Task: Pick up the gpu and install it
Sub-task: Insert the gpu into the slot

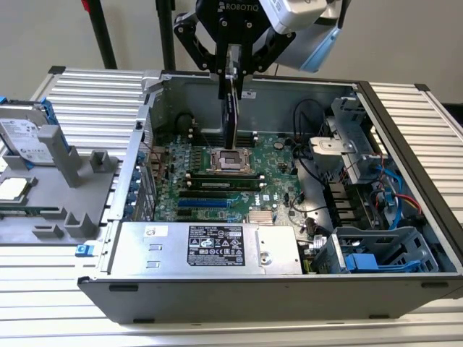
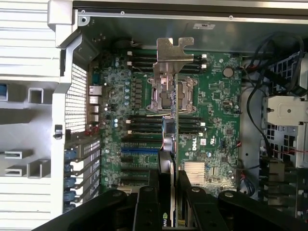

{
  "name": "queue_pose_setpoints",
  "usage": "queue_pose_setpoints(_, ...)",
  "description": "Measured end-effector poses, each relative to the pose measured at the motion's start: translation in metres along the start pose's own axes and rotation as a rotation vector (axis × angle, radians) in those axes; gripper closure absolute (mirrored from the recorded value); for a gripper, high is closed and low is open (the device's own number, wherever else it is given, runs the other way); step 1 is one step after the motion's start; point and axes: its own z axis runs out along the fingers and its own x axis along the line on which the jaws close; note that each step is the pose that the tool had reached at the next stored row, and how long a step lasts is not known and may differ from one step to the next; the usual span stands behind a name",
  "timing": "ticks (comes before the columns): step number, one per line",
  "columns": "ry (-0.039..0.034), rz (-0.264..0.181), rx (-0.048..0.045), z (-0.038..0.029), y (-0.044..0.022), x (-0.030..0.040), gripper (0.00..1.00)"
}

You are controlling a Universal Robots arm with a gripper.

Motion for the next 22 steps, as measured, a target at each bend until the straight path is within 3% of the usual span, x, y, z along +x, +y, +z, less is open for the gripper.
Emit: queue_pose_setpoints(22,0.0032,-0.071,-0.001,-0.0001,0.0,0.0,1.0)
